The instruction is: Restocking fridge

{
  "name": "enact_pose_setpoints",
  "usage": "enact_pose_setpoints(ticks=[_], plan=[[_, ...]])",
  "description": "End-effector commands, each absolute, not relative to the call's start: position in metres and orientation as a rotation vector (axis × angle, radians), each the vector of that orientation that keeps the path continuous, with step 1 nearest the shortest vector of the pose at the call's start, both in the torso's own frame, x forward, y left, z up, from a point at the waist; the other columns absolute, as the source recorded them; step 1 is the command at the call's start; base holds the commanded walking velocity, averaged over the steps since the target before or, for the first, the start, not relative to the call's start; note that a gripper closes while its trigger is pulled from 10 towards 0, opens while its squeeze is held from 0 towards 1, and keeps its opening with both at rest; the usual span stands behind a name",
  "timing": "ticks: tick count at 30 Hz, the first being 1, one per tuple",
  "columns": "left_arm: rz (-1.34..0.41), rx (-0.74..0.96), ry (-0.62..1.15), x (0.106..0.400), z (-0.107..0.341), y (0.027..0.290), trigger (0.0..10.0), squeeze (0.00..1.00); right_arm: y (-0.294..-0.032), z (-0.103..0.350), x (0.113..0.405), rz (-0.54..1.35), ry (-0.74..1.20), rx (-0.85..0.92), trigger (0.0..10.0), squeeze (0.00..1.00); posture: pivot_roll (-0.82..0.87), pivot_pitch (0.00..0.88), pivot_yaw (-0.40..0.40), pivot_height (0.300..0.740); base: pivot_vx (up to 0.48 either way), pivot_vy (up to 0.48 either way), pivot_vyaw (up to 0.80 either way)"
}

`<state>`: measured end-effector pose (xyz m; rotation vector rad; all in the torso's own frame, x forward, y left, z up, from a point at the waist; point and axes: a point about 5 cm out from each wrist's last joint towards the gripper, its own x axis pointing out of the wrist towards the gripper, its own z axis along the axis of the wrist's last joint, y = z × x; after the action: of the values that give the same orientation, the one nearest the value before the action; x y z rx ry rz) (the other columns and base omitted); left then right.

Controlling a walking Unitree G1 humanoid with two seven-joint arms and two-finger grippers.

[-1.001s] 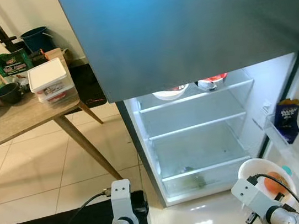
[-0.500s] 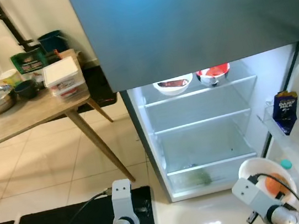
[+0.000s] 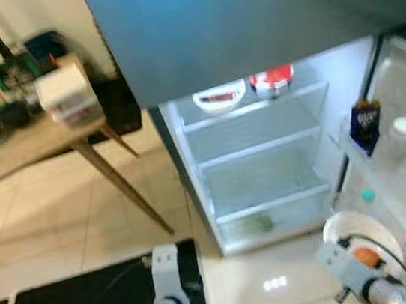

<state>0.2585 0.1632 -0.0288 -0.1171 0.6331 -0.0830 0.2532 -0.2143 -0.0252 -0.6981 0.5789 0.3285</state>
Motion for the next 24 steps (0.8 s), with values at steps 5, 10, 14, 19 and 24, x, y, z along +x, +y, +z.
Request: enact_pose_setpoints(ticks=[5, 10, 14, 19, 24], plan=[[-0.065, -0.116, 0.659, 0.2507, -0.0343, 0.1689, 10.0, 0.00, -0.2088, -0.0278, 0.2506, 0.349, 0.574, -0.693, 10.0, 0.00, -0.10, 0.099, 0.085, 0.740, -0.245, 0.000, 0.00], [-0.065, -0.117, 0.660, 0.2499, -0.0346, 0.1687, 10.0, 0.00, -0.2089, -0.0276, 0.2509, 0.351, 0.574, -0.695, 10.0, 0.00, -0.09, 0.101, 0.084, 0.740, -0.246, 0.000, 0.00], [-0.062, -0.116, 0.662, 0.2497, -0.0349, 0.1692, 10.0, 0.00, -0.2087, -0.0275, 0.2510, 0.352, 0.573, -0.696, 10.0, 0.00, -0.09, 0.101, 0.084, 0.740, -0.122, 0.000, 0.00], [-0.056, -0.113, 0.669, 0.2492, -0.0357, 0.1699, 10.0, 0.00, -0.2086, -0.0275, 0.2510, 0.353, 0.573, -0.697, 10.0, 0.00, -0.09, 0.103, 0.084, 0.740, 0.000, 0.000, 0.00], [-0.049, -0.107, 0.677, 0.2490, -0.0359, 0.1703, 10.0, 0.00, -0.2092, -0.0269, 0.2517, 0.354, 0.573, -0.698, 10.0, 0.00, -0.09, 0.104, 0.084, 0.740, 0.000, 0.000, 0.00]])
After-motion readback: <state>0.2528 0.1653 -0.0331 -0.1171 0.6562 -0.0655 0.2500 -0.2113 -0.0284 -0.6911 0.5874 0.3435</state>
